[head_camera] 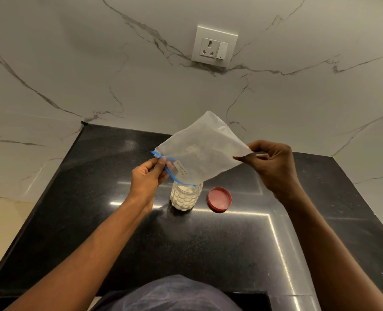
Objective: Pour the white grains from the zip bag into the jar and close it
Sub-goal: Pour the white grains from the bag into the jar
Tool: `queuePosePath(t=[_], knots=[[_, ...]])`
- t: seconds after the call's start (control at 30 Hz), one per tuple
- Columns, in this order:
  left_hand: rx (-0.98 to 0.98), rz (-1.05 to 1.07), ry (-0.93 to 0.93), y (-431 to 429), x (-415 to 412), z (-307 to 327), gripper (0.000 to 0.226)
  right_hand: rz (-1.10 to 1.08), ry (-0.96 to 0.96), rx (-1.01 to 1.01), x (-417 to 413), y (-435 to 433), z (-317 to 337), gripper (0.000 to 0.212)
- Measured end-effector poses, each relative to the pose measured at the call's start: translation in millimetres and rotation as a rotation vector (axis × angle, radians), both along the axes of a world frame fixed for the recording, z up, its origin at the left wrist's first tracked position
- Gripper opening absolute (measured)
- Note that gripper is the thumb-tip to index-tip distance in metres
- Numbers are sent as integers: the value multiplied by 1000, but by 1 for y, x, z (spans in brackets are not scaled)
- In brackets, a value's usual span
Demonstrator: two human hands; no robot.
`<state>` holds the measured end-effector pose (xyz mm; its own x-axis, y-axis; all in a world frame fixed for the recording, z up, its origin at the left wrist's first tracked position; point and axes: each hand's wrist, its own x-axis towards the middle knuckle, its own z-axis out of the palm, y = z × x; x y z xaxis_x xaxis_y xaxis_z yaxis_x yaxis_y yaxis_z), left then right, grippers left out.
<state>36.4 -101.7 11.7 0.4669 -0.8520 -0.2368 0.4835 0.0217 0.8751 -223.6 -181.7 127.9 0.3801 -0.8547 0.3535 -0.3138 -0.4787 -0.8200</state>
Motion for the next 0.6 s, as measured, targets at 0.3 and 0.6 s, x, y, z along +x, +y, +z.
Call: queuePosePath(t=[0.3,0.6], knots=[[-1,-10,-5,2,0,0,14,6,36,-69,0,0,2,11],[-3,-21,7,0,1,-3,16,48,172,-87,-3,-3,1,13]])
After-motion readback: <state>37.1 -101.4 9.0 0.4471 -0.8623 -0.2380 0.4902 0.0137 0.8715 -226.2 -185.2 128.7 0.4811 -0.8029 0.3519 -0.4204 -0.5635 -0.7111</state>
